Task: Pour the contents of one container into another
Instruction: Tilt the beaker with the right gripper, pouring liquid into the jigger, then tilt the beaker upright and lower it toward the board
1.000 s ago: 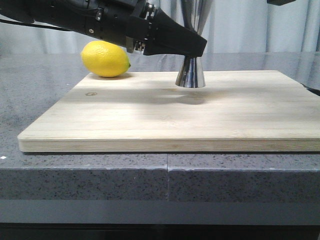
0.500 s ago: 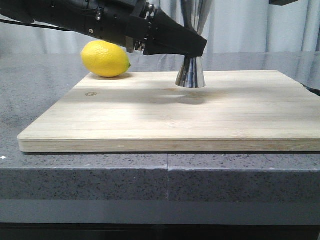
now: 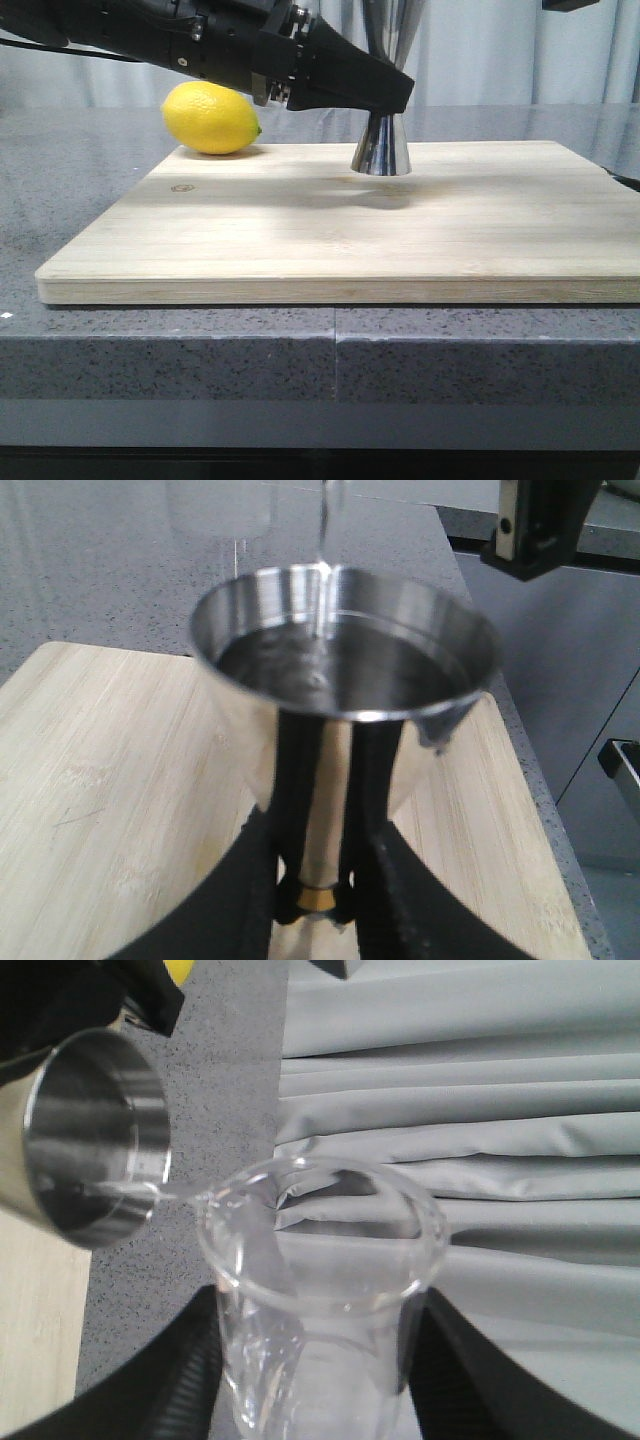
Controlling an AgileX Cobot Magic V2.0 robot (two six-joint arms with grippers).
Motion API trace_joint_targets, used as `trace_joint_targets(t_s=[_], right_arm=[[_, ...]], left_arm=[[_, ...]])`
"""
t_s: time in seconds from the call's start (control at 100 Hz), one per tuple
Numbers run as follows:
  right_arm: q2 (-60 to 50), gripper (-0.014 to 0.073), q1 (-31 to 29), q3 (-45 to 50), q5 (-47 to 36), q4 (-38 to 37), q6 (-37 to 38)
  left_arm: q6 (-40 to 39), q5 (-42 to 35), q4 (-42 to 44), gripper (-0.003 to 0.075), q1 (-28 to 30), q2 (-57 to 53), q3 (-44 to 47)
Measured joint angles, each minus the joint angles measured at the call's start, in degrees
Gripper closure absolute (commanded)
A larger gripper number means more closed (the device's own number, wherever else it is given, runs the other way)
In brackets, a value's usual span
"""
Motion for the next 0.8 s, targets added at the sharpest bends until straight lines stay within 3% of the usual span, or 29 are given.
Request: trace_joint_targets(t_s=[0.36, 0.57, 0.8], right_arm=[[0.0, 0.039, 0.0, 0.0, 0.0, 2.61, 1.15], [0.0, 0.039, 0.0, 0.0, 0.0, 16.49, 2.93], [0.0, 0.039, 0.0, -0.03, 0.51, 36.92, 3.79]], left_arm=[[0.0, 0.0, 0.0, 0.0741, 0.0, 0.0, 0.0], [0.0, 0.08, 0.0, 0.0741, 0.0, 0.0, 0.0], [0.0, 0.22, 0.0, 0.0741, 0.0, 0.0, 0.0]])
